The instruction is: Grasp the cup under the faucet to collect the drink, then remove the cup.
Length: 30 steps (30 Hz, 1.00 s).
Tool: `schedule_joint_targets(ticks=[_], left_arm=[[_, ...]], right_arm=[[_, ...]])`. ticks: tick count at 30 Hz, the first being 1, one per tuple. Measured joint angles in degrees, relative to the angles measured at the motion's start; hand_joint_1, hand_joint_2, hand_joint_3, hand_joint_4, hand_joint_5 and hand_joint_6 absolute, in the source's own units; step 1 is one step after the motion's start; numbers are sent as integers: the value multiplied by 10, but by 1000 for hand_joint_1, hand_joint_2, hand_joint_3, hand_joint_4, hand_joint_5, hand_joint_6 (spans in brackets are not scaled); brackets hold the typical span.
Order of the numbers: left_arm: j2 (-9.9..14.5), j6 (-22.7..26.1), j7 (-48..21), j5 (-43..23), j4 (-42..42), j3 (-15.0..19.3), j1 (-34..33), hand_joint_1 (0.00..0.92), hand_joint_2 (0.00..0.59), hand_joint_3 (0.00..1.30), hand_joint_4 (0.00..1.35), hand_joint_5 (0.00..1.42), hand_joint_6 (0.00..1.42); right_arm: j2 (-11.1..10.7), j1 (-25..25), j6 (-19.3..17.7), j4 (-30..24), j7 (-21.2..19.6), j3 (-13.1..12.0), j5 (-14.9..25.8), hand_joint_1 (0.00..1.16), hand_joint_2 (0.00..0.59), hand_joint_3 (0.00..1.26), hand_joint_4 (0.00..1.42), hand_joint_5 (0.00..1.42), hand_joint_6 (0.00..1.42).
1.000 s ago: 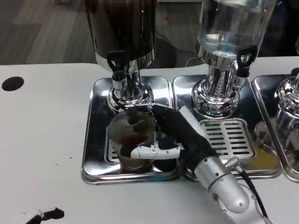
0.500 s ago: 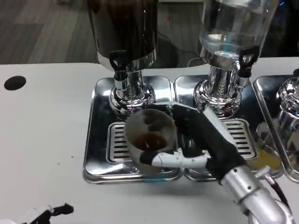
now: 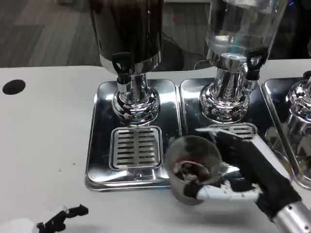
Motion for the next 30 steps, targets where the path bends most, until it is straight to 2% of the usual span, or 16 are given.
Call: schedule_joint_targets(ticks=[5, 12, 20, 24, 30], left_arm=[[1, 14, -3, 12, 0, -18, -10, 0, 85, 395, 338, 425, 632], [2, 31, -7, 22, 0, -33, -21, 1, 84, 395, 342, 425, 632], [7, 46, -8, 26, -5, -43, -22, 4, 83, 394, 346, 425, 641], [7, 51, -8, 43, -12, -52, -18, 5, 83, 392, 347, 425, 643], [7, 55, -8, 47, -27, -59, -8, 5, 83, 390, 347, 428, 645]], right_arm=[[-20, 27, -45, 8, 10, -21, 8, 854, 78, 481, 492, 461, 378], [-24, 43, -88, 40, 22, -33, 20, 857, 75, 481, 491, 461, 378], [-30, 55, -157, 97, 34, -43, 26, 858, 74, 481, 486, 461, 378], [-32, 57, -171, 141, 43, -46, 35, 858, 74, 481, 486, 461, 378], [-32, 53, -205, 174, 49, -47, 41, 859, 74, 467, 447, 422, 342]])
